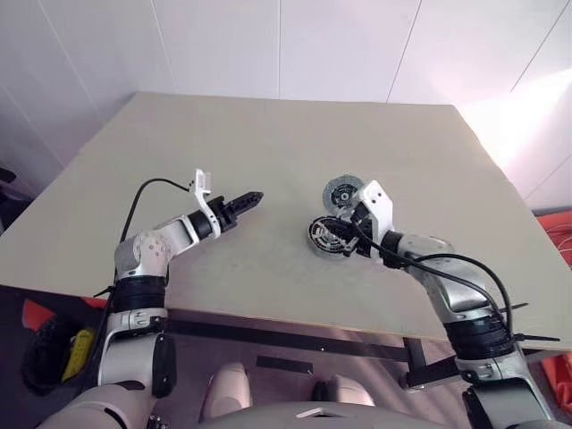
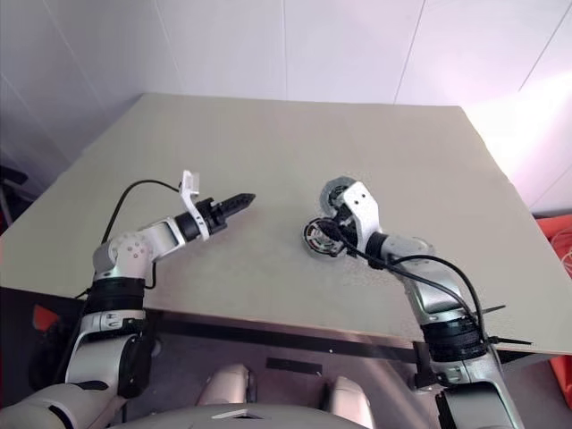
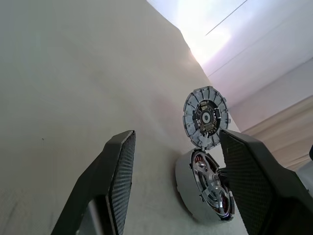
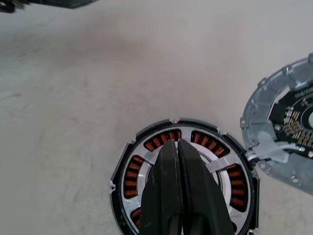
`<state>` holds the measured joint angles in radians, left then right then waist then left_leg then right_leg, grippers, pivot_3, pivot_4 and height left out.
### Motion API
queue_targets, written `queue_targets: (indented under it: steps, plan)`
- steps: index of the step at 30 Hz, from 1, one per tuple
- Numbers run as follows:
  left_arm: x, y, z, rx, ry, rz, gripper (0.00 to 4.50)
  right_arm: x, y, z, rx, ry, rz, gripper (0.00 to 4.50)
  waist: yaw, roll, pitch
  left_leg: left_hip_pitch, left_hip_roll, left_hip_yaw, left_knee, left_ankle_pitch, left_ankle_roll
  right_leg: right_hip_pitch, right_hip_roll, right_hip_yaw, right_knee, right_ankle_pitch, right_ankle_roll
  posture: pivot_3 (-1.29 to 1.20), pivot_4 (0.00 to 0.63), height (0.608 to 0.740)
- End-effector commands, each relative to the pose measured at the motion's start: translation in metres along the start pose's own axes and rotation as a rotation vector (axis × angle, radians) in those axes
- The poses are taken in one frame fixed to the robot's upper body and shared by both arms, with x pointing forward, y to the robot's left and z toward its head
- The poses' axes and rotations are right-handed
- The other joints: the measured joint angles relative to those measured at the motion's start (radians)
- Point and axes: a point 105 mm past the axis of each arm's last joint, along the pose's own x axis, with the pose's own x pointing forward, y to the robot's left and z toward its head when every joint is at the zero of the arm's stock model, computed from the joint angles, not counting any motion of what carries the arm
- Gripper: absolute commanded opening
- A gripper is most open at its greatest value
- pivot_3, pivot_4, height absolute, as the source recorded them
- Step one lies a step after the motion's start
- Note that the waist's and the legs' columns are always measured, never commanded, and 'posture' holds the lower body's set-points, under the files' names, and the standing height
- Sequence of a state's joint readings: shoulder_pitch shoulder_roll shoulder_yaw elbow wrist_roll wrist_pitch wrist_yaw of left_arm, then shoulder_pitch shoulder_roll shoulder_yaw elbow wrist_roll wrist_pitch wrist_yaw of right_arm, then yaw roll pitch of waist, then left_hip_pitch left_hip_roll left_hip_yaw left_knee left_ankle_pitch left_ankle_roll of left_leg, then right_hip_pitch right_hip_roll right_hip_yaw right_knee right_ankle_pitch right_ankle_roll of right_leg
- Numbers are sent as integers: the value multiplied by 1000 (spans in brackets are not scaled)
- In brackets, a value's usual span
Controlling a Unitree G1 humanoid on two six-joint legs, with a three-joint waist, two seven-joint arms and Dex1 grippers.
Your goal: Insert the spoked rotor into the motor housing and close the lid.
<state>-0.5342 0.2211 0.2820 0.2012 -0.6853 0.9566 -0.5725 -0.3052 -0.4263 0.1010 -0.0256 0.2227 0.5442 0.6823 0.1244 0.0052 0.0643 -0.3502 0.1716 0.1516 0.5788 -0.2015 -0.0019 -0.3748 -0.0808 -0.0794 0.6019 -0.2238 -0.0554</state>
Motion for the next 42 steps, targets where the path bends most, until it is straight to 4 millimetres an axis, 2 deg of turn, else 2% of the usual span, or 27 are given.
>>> queue_targets:
  steps: [1,5,7,14,15,20,23,26,29,34,36,42]
  plan:
    - [0,-23,24,96,-62,-39,2895,4,-11,2,-14,-3,-55,0,-3,0,0,0,0,0,0,0,0,0,0,0,0,0,0,0,0,740]
    - [0,-33,35,122,-94,-60,2895,2,-12,9,-31,-21,-49,0,-3,0,0,2,0,0,0,1,-1,1,0,0,1,0,0,0,0,740]
    - [0,-33,37,122,-100,-61,2895,-1,-13,22,-47,-56,-38,0,-3,0,0,2,0,0,0,1,-1,1,0,0,1,0,0,0,0,740]
    - [1,-26,30,108,-86,-44,2895,-3,-24,54,-88,-129,-60,0,-5,0,0,0,0,0,0,2,-4,-2,1,1,2,0,0,0,0,740]
    - [2,-27,29,107,-83,-45,2895,-2,-24,53,-84,-128,-59,0,-5,0,0,0,0,0,0,2,-4,-2,1,1,2,0,0,0,0,740]
    - [0,-27,33,119,-92,-42,2895,10,-21,19,3,-68,-48,0,-3,0,0,-1,0,0,-1,2,-4,-2,1,1,1,0,0,0,0,740]
    - [-6,-25,40,137,-107,-24,2895,15,-15,-9,41,-11,-45,0,-4,0,0,-1,0,0,-1,2,-4,-2,1,1,1,0,0,0,0,740]
    - [-11,-22,44,144,-118,-10,2895,14,-16,-10,25,-14,-53,0,-7,0,0,1,0,0,-1,2,-4,-1,1,1,2,0,0,0,0,740]
    - [-11,-22,45,147,-119,-10,2895,12,-18,-1,6,-44,-54,0,-7,0,0,2,0,0,-1,2,-4,0,1,1,2,0,0,0,0,740]
    - [-9,-21,43,145,-126,-10,2895,-10,-20,59,-150,-196,8,0,-5,0,0,0,0,0,0,2,-4,-1,1,1,2,0,0,0,0,740]
    - [-7,-21,41,144,-127,-15,2895,-22,-16,84,-264,-214,65,0,-4,0,1,-1,0,0,0,2,-4,-3,1,1,2,0,0,0,0,740]
    - [-3,-22,42,147,-129,-23,2895,-45,5,111,-620,-85,309,0,-4,0,1,0,1,0,0,2,-2,-2,2,1,2,0,0,0,0,740]
